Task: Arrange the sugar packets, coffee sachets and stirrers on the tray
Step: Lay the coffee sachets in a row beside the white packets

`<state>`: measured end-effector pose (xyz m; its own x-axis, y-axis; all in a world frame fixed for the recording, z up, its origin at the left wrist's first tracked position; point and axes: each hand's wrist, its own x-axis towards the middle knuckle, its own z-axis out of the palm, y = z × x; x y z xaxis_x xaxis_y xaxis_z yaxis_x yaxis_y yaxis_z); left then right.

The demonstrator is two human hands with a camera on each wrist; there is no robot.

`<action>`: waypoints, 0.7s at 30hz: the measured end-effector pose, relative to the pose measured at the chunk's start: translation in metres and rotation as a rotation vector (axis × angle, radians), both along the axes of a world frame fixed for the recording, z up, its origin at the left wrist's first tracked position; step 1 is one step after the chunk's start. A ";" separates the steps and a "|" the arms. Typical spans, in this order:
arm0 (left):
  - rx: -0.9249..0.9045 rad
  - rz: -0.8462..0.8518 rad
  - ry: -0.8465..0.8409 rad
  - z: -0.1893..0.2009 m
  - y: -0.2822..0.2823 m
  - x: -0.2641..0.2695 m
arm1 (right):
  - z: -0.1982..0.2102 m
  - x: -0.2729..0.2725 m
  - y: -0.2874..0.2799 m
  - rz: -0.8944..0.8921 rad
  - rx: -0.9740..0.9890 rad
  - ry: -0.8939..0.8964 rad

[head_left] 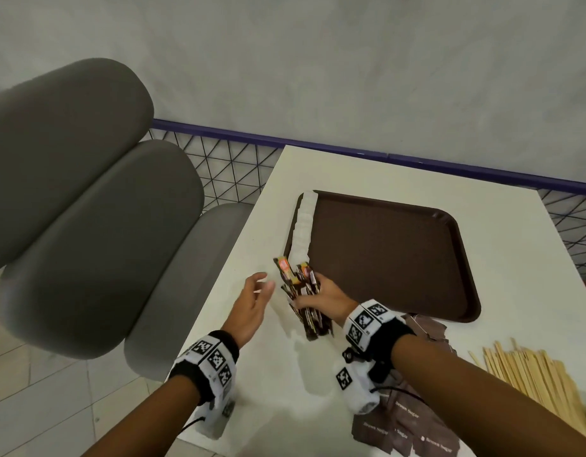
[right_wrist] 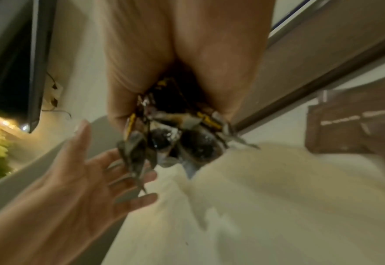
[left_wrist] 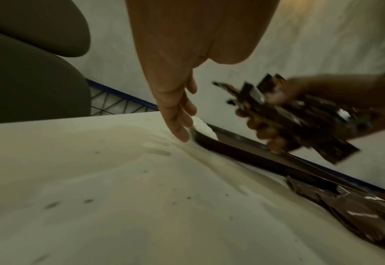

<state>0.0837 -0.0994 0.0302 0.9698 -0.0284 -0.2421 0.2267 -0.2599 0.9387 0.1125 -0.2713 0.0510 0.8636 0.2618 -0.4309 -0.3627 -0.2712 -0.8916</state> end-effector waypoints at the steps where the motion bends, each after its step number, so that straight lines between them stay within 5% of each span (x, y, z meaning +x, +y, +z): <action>1: -0.033 -0.053 0.030 0.004 -0.009 0.004 | 0.005 0.004 0.003 -0.034 0.065 -0.003; 9: -0.614 -0.266 0.313 0.026 -0.052 0.023 | 0.024 0.015 0.007 -0.214 0.259 0.061; 15: -0.534 -0.416 0.347 0.028 -0.045 0.021 | 0.009 0.013 0.000 -0.114 0.104 0.092; 21: -0.435 -0.388 0.368 0.030 -0.040 0.021 | 0.027 0.002 -0.002 0.024 0.089 0.133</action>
<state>0.1042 -0.1393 0.0606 0.7265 -0.5264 -0.4417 0.5176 -0.0036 0.8556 0.1145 -0.2730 0.0779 0.7935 0.3240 -0.5151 -0.4733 -0.2035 -0.8571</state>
